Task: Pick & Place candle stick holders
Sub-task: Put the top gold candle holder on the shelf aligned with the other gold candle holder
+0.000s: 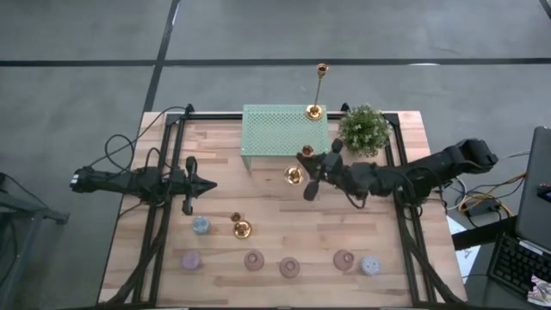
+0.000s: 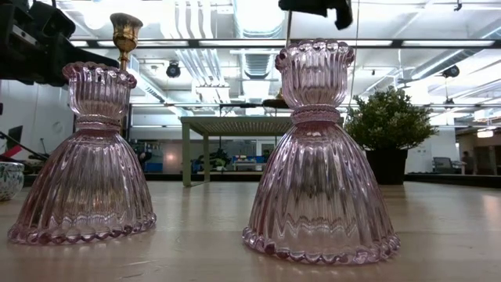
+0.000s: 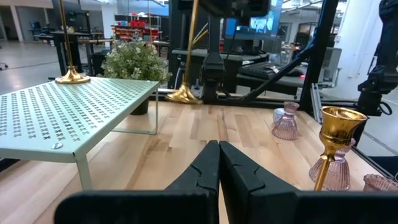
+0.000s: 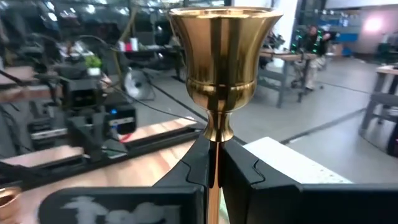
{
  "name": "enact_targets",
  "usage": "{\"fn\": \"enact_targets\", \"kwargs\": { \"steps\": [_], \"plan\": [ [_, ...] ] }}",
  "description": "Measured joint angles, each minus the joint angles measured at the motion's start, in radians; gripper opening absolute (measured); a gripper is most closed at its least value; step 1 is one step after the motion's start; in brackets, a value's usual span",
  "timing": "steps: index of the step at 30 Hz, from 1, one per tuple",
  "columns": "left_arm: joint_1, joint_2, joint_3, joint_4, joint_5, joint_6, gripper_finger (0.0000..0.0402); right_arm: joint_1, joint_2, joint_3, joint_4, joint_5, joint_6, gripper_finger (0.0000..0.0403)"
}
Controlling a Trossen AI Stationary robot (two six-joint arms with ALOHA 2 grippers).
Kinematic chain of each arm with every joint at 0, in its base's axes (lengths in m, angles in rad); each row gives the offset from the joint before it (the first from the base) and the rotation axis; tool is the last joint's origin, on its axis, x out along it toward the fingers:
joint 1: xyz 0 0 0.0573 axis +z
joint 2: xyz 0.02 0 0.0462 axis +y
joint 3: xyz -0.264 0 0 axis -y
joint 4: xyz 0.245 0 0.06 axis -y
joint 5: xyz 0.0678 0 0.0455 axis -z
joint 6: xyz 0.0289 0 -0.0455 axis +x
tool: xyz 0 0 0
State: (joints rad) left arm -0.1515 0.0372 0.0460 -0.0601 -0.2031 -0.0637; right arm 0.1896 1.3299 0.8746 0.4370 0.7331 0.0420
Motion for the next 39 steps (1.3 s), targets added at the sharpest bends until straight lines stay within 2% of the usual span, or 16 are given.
{"fn": "enact_targets", "kwargs": {
  "steps": [10, 13, 18, 31, 39],
  "plan": [
    [0.0, 0.001, 0.0, 0.0, 0.0, 0.0, 0.001, -0.112, 0.063, 0.211, -0.153, -0.016, -0.05, 0.0018],
    [0.0, 0.001, 0.0, 0.0, 0.0, 0.0, 0.001, -0.156, 0.072, 0.255, -0.174, -0.089, -0.042, 0.0018],
    [0.0, 0.001, 0.0, 0.0, 0.0, 0.0, 0.001, -0.235, 0.078, 0.298, -0.204, -0.182, -0.01, 0.0018],
    [0.0, 0.001, 0.0, 0.0, 0.0, 0.0, 0.001, -0.423, 0.092, 0.316, -0.21, -0.197, 0.069, 0.0018],
    [0.0, 0.001, 0.0, 0.0, 0.0, 0.0, 0.001, -0.484, 0.203, 0.396, -0.225, -0.268, 0.07, 0.0018]
  ]
}}
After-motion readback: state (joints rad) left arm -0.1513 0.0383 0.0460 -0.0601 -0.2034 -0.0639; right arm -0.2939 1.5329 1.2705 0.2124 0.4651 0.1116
